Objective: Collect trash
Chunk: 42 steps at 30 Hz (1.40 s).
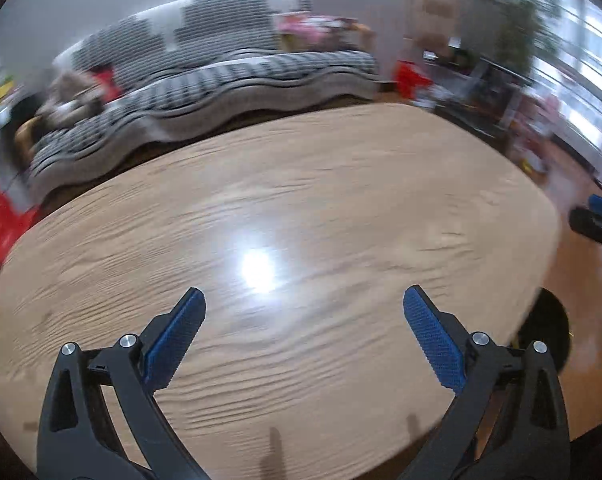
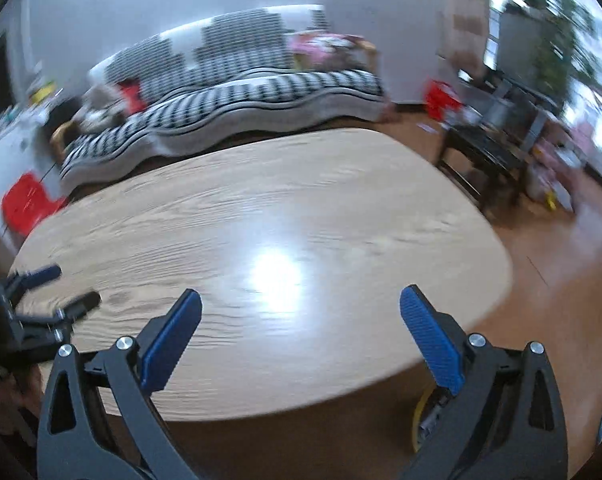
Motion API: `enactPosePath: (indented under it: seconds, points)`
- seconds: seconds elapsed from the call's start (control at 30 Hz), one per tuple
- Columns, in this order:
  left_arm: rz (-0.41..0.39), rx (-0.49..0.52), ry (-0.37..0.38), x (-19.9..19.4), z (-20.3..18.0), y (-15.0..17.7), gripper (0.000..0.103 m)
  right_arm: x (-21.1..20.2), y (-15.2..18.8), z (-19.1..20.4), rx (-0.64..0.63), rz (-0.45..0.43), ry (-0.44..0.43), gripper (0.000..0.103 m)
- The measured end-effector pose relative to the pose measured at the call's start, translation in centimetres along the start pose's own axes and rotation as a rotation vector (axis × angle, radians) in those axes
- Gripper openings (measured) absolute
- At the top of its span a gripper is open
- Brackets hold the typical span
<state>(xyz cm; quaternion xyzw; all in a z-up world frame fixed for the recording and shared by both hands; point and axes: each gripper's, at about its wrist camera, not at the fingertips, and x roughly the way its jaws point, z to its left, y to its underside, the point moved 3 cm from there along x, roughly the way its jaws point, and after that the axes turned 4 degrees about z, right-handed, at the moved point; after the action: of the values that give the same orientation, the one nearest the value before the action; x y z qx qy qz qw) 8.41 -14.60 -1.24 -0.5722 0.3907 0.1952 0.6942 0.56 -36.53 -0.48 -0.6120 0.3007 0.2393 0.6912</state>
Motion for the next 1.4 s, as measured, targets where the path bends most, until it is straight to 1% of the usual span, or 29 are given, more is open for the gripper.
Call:
enactPosePath:
  seconds: [0.1, 0.2, 0.27, 0.33, 0.43, 0.5, 0.63, 0.77, 0.9, 1.4]
  points:
    - [0.008, -0.079, -0.048, -1.1, 5.2, 1.2, 0.096, 0.9, -0.5, 5.1, -0.091, -0.006, -0.009, 0.096]
    - [0.002, -0.121, -0.090, -2.1, 8.5, 1.9, 0.096, 1.7, -0.9, 8.0, -0.120, -0.002, -0.044, 0.096]
    - [0.000, -0.136, -0.123, -2.2, 10.4, 2.4, 0.096, 2.4, -0.6, 9.3, -0.130, 0.014, -0.063, 0.096]
    - [0.009, -0.148, -0.128, -2.1, 11.7, 2.8, 0.096, 3.5, -0.6, 10.5, -0.138, 0.029, -0.062, 0.096]
    - [0.010, -0.146, -0.149, -2.2, 13.0, 3.5, 0.096, 4.3, -0.4, 11.2, -0.149, 0.048, -0.058, 0.096]
    - [0.009, -0.151, -0.148, -2.2, 13.7, 3.5, 0.096, 5.0, -0.4, 11.8, -0.152, 0.064, -0.064, 0.096]
    - [-0.003, -0.172, -0.140, -2.6, 14.6, 3.3, 0.096, 5.7, -0.2, 12.0, -0.161, 0.079, -0.061, 0.096]
    - [-0.010, -0.183, -0.129, -2.7, 14.4, 3.5, 0.096, 5.7, 0.1, 11.6, -0.161, 0.087, -0.062, 0.096]
    - [-0.005, -0.180, -0.117, -2.4, 14.2, 3.4, 0.096, 5.6, 0.3, 11.5, -0.163, 0.090, -0.061, 0.096]
    - [0.009, -0.167, -0.121, -1.9, 13.3, 3.5, 0.096, 4.8, 0.2, 10.3, -0.143, 0.077, -0.056, 0.096]
